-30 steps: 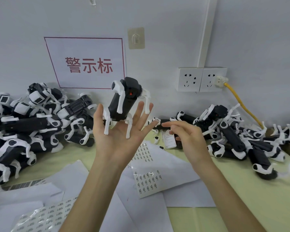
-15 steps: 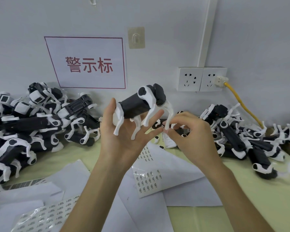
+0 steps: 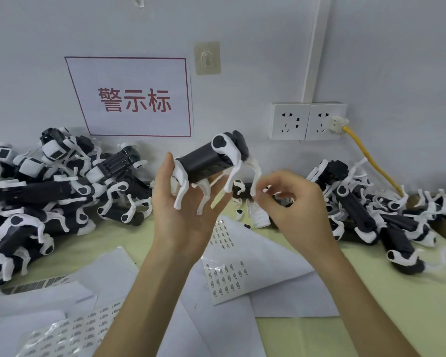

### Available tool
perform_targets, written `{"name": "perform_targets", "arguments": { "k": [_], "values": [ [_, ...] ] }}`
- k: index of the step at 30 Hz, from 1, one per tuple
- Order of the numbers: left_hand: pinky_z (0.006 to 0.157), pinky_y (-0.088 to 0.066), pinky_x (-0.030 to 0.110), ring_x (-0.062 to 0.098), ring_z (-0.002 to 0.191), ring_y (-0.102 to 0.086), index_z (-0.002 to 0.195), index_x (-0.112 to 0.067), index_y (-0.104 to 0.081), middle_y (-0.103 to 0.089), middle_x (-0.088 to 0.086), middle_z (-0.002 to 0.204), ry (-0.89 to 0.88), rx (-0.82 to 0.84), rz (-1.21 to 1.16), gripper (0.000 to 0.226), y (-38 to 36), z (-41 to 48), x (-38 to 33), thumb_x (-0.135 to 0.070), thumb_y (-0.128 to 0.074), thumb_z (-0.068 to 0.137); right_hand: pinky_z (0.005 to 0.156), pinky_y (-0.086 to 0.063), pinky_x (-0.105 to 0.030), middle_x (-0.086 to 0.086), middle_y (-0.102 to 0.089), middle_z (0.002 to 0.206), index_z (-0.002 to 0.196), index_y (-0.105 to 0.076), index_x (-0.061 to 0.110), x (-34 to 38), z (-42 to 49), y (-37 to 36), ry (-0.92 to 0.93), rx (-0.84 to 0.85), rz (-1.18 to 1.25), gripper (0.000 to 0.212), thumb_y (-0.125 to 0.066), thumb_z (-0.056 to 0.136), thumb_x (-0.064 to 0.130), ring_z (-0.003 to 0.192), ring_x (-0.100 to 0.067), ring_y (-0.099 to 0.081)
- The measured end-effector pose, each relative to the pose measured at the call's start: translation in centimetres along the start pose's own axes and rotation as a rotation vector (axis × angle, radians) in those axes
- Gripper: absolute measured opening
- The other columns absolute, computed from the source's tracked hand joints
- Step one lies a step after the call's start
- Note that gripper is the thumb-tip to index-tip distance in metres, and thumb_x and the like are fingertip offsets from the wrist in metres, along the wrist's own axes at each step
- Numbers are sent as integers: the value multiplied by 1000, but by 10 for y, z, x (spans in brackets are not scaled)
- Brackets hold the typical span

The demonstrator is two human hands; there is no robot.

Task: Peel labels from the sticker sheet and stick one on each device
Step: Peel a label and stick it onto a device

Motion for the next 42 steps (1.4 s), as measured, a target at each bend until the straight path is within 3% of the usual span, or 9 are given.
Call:
{"name": "perform_targets", "arguments": {
  "k": [2, 8, 14, 21, 27, 32, 36, 39, 42],
  "values": [
    [85, -48, 36, 22, 86, -62, 113, -16, -68, -65, 5, 99, -34, -78, 15, 52, -1, 0, -1, -61, -61, 90, 80, -52, -24, 3, -75, 90, 96, -69, 21, 1, 2, 2, -108, -24, 257, 11, -73, 88, 15, 86, -17, -71],
    [85, -47, 33, 18, 85, -63, 106, -12, -62, -58, 11, 93, -54, -54, 278, 47, -11, -1, 0, -51, -68, 81, 84, -56, -28, -3, -73, 118, 137, -47, 33, 4, 4, -3, -294, 34, 627, 69, -74, 77, 50, 112, -22, -70],
    [101, -46, 47, 23, 102, -60, 134, -8, -58, -67, 10, 112, 11, 83, 408, 71, -13, -4, 2, -52, -71, 80, 78, -58, -25, -2, -77, 107, 138, -46, 27, 4, 6, 4, -338, -140, 713, 62, -73, 83, 38, 101, -21, -74],
    [101, -53, 47, 40, 121, -62, 136, -10, -63, -69, 19, 121, 182, 166, 312, 76, -1, 3, 0, -66, -55, 86, 80, -58, -25, -6, -78, 104, 137, -47, 21, 8, 11, 19, -344, -68, 704, 72, -77, 76, 41, 98, -24, -75],
    [81, -57, 27, 27, 102, -74, 108, -14, -76, -75, 15, 100, 202, 256, 542, 44, 1, -1, 2, -53, -68, 88, 77, -58, -23, -6, -79, 100, 135, -48, 26, 10, 11, 17, -330, 61, 572, 70, -78, 73, 37, 94, -22, -76],
    [73, -57, 22, 23, 95, -76, 83, -21, -79, -75, 7, 89, 226, 278, 636, 32, -3, -2, 1, -53, -73, 80, 79, -58, -24, -7, -79, 98, 133, -48, 27, 8, 9, 15, -325, 96, 542, 67, -81, 77, 39, 93, -24, -76],
    [63, -54, 21, 22, 82, -75, 81, -25, -79, -71, 7, 82, 234, 271, 623, 22, -7, -4, -1, -46, -73, 81, 76, -59, -26, -3, -79, 99, 130, -50, 29, 6, 9, 12, -371, 90, 514, 65, -83, 77, 43, 84, -26, -77],
    [84, -55, 35, 37, 103, -70, 87, -24, -77, -70, 9, 89, 224, 253, 606, 25, -7, -3, 3, -48, -74, 80, 81, -55, -31, 3, -79, 101, 127, -54, 32, 3, 8, 11, -405, 15, 426, 67, -79, 68, 53, 91, -19, -76],
    [111, -46, 53, 31, 101, -66, 96, -22, -76, -68, 6, 92, 188, 171, 551, 24, -9, -2, 10, -42, -70, 85, 80, -54, -29, 8, -78, 101, 119, -62, 32, -3, 9, 15, -407, -122, 354, 45, -78, 79, 45, 96, -10, -74]
  ]
}}
Point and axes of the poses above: each hand's wrist, its own z-axis towards the middle knuckle, its own y-axis out of the back of the hand, x = y × z, the point moved 2 cm from there along z, towards the middle knuckle
